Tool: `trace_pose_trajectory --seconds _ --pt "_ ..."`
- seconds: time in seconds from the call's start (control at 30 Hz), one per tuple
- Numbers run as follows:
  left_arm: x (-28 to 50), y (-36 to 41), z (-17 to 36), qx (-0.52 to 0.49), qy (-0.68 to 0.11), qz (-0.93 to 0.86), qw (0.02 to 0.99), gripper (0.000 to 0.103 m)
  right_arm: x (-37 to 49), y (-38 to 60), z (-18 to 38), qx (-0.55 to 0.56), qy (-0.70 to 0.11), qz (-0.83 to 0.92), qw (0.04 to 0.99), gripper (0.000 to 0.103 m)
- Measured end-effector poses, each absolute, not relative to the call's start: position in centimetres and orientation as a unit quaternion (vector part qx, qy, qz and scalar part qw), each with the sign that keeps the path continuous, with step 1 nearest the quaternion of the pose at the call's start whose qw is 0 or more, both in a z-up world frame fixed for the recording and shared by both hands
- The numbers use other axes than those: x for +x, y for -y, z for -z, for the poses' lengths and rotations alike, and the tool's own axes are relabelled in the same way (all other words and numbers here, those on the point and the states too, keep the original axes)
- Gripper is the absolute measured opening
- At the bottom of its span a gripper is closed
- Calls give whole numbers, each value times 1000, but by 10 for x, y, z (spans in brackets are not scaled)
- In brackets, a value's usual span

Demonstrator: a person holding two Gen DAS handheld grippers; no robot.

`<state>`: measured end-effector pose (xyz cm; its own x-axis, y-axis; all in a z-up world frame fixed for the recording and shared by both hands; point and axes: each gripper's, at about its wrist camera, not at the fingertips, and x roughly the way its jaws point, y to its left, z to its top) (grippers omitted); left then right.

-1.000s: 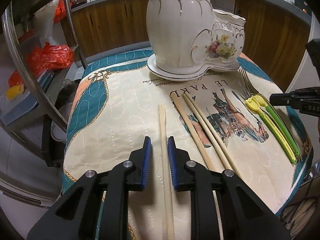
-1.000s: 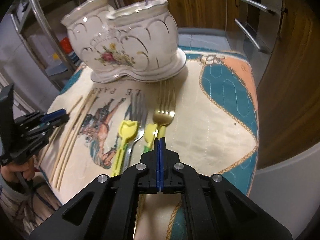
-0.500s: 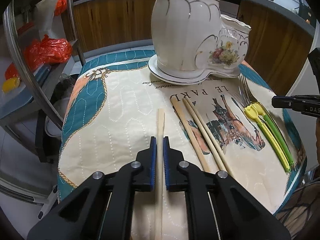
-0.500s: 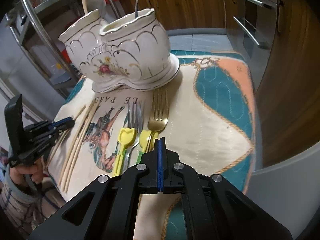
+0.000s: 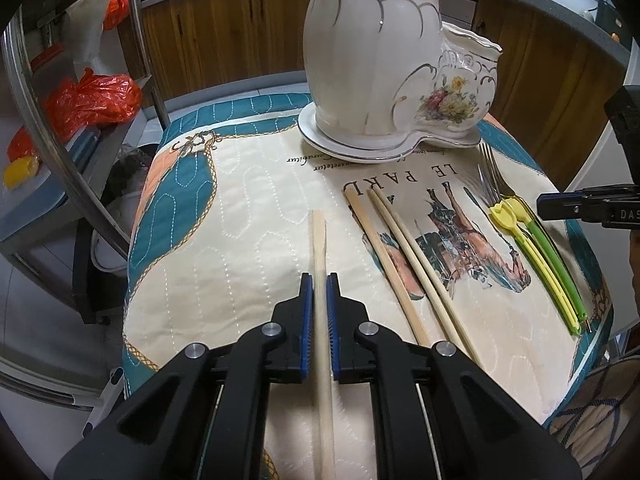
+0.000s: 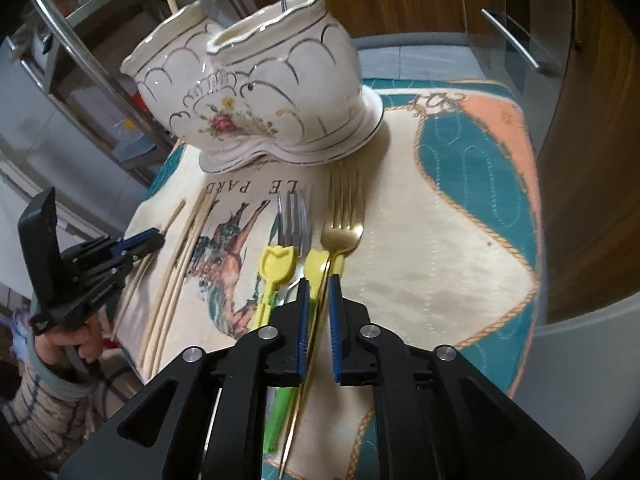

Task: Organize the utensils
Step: 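Return both tools to the table and grasp the gold fork with the right gripper, then grasp another chopstick with the left gripper while the right lifts the gold fork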

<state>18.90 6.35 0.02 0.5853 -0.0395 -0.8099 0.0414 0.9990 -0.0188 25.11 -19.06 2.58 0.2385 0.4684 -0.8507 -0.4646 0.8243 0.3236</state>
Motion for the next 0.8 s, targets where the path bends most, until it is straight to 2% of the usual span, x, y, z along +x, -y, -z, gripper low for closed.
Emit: trace_pose_trajectory --seconds 0.13,0.27,0.6,0.73,0.8 --pt "189 -62 0 1 -454 23 891 9 254 184 -18 -1 -550 -293 782 14" --pt "189 -62 0 0 -454 24 890 9 256 185 -19 7 -544 -295 785 7" --pt "194 -55 0 33 -476 29 878 9 258 201 -23 -37 -560 -265 784 7" --pt "202 -52 -4 69 -517 48 852 26 263 188 -22 -113 -602 -250 750 11" --pt "209 -56 -5 65 -545 68 833 27 265 176 -22 -153 -615 -246 734 11"
